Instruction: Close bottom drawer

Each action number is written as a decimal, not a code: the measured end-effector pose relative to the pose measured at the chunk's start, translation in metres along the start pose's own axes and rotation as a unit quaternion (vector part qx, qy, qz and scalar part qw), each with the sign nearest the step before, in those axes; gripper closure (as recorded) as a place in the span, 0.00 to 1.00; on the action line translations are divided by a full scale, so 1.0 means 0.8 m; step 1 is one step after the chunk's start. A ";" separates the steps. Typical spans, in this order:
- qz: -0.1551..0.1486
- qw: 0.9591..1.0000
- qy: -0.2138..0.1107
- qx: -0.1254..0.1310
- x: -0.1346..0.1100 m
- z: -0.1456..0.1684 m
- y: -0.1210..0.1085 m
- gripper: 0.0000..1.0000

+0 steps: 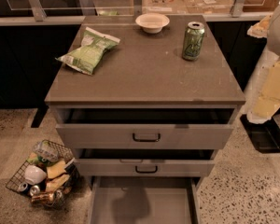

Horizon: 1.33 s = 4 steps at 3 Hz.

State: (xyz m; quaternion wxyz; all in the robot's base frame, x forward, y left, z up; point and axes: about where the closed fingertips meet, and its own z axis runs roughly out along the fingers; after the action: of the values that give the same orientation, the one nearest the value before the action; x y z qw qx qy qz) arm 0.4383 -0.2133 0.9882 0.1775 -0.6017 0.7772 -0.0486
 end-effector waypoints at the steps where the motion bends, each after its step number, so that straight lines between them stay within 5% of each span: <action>1: 0.003 1.000 -0.002 0.004 0.004 -0.001 0.000 0.00; 2: 0.005 1.000 -0.001 0.001 0.031 0.007 0.008 0.00; 4: -0.075 0.995 0.070 -0.003 0.112 0.065 0.066 0.00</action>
Offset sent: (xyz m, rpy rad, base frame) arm -0.0254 -0.0557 -0.0414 0.0095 0.0278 -0.0154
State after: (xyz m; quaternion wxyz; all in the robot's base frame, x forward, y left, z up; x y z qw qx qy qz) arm 0.3884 -0.2770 0.9050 0.1164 -0.6537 0.7408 -0.1018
